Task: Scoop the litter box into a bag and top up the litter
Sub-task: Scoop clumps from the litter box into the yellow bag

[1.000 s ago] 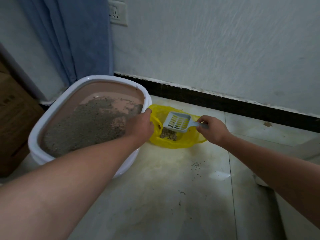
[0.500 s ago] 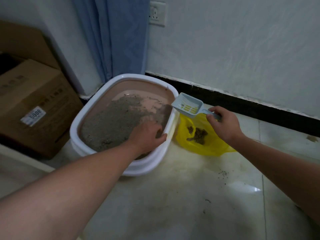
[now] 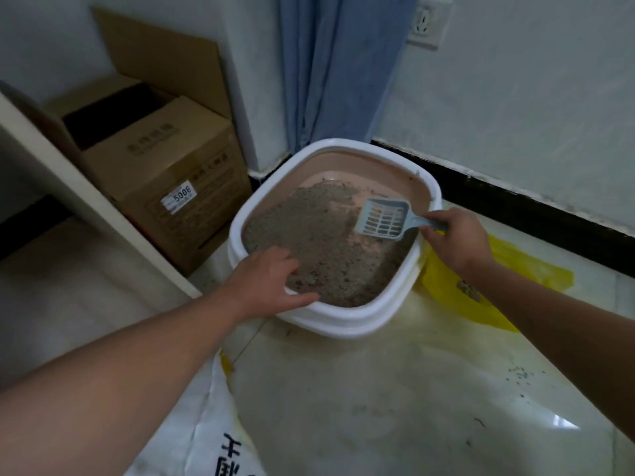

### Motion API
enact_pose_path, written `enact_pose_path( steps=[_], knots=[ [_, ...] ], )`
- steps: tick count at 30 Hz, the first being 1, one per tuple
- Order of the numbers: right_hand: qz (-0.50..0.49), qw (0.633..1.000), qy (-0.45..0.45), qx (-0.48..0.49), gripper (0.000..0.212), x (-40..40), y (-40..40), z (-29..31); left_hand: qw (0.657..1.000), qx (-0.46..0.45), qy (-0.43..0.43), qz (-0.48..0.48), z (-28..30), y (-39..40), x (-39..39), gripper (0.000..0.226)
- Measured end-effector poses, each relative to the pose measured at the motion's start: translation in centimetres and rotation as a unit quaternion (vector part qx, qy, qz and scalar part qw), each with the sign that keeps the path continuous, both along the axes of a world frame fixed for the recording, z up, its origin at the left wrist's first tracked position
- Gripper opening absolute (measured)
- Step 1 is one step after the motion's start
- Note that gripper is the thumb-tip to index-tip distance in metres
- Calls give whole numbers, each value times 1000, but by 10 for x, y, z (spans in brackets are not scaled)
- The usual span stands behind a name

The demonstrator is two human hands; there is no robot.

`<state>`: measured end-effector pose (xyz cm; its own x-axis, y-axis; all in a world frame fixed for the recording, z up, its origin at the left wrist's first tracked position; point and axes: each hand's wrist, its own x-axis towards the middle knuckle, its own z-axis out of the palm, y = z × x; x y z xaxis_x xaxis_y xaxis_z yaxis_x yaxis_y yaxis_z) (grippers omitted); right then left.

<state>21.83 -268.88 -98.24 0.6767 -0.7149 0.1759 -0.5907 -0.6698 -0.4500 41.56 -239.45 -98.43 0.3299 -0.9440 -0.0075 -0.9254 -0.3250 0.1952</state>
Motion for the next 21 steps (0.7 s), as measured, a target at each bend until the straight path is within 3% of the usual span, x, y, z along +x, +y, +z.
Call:
enact_pose_path(
  steps=[3, 8, 14, 21],
  knots=[
    [23, 992, 112, -51, 30, 14, 2, -1, 1000, 2, 1, 5, -4, 15, 4, 57],
    [4, 946, 254, -203, 23, 35, 11, 6, 1000, -23, -6, 16, -5, 21, 1, 52],
    [11, 931, 328, -157, 9, 64, 18, 4, 999, -27, -29, 20, -7, 20, 1, 53],
    [144, 915, 358, -116, 31, 87, 18, 2, 994, -94, -54, 4, -17, 27, -1, 56]
  ],
)
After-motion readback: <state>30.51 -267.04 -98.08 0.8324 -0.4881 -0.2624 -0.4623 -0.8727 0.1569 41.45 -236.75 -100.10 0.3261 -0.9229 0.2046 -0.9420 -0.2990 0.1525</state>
